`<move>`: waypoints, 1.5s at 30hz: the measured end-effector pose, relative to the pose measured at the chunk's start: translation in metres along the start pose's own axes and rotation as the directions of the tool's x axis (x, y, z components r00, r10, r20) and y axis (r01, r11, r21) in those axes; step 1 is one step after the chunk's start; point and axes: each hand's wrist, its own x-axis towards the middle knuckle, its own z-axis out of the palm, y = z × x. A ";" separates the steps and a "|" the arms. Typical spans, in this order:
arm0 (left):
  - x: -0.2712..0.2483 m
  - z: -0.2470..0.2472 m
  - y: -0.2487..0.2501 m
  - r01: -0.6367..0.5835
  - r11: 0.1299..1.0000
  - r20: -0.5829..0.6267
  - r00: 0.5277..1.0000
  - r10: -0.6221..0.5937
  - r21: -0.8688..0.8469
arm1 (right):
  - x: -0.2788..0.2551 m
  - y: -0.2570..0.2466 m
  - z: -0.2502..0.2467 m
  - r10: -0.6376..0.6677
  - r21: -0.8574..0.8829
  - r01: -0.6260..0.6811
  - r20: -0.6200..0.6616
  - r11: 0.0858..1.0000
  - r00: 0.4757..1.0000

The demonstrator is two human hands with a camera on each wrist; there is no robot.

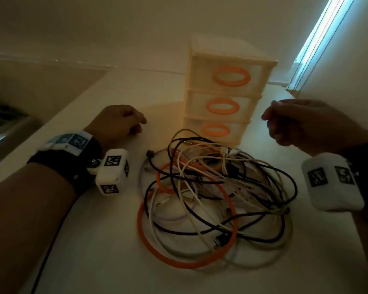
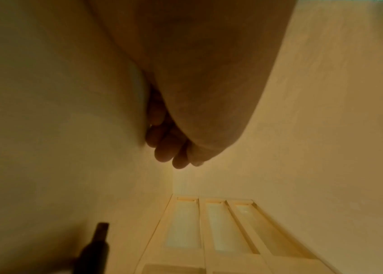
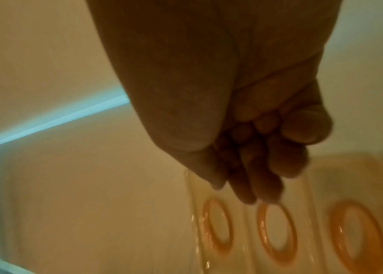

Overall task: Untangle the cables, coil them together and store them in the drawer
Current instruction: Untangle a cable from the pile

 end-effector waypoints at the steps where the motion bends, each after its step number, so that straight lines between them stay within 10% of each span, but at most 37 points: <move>1: -0.001 0.000 0.000 -0.002 1.000 0.000 1.000 0.002 0.018 | -0.002 -0.001 0.010 0.028 -0.132 -0.023 0.041 0.991 0.999; 4: 0.000 -0.001 0.000 -0.001 0.999 -0.003 1.000 0.001 0.054 | -0.002 0.010 0.045 0.091 -0.694 0.039 0.150 0.719 0.984; 7: 0.000 0.002 0.003 -0.002 0.996 -0.001 1.000 0.002 0.094 | -0.002 0.021 0.061 0.066 -0.857 0.110 0.165 0.504 0.984; 18: -0.006 0.002 0.008 0.012 0.992 -0.012 1.000 -0.010 0.122 | -0.001 0.020 0.053 -0.202 -0.675 0.179 0.044 0.716 0.978; 22: -0.007 0.000 0.011 0.014 0.997 -0.040 0.999 -0.012 0.070 | -0.005 0.009 0.045 -0.247 -0.203 0.226 -0.087 0.953 0.965; 25: -0.012 0.000 0.019 -0.047 0.999 -0.098 0.994 0.048 0.016 | -0.010 -0.001 0.052 -0.193 0.188 0.199 -0.049 0.962 0.980; 33: -0.035 0.018 0.047 -0.216 0.975 0.077 0.974 0.212 0.046 | -0.009 0.022 0.065 -0.135 -0.519 0.203 0.167 0.831 0.977; 40: -0.035 0.021 0.048 -0.224 0.974 0.093 0.971 0.220 0.027 | -0.009 0.022 0.060 -0.044 -0.488 0.196 0.304 0.851 0.952; 45: -0.037 0.020 0.050 -0.242 0.970 0.081 0.967 0.240 0.016 | -0.008 0.016 0.055 -0.248 -0.026 0.255 0.148 0.967 0.957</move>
